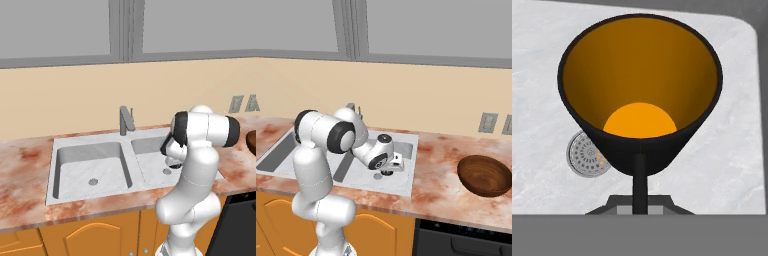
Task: Pick the mug and place it in the sink. Pick the bowl and place it in the open cabinet and then close the cabinet.
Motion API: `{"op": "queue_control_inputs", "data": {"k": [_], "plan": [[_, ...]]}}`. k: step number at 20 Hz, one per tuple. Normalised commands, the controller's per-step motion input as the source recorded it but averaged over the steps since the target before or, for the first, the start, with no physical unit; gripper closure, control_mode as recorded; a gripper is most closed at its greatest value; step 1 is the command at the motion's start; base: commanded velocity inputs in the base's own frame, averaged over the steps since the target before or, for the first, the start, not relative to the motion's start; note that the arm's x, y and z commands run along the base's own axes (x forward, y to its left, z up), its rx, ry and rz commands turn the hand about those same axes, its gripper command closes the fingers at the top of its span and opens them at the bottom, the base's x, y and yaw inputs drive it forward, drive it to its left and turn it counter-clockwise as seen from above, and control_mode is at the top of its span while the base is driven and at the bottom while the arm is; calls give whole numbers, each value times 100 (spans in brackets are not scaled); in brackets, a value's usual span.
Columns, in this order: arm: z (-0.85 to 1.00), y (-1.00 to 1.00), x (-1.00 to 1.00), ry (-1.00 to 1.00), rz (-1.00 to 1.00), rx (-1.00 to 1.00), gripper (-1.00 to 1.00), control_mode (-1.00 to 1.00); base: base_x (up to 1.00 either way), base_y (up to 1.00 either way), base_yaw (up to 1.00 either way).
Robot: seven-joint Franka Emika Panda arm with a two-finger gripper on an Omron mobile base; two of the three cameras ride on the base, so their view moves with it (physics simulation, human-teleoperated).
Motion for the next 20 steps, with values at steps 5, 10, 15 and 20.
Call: {"op": "queue_control_inputs", "data": {"k": [5, 10, 15, 20], "plan": [[-11, 0, 1, 0, 0, 0, 100, -100, 0, 0, 0], [-11, 0, 1, 0, 0, 0, 100, -100, 0, 0, 0], [-6, 0, 0, 0, 0, 0, 100, -100, 0, 0, 0], [0, 0, 0, 2, 0, 0, 100, -100, 0, 0, 0]]}}
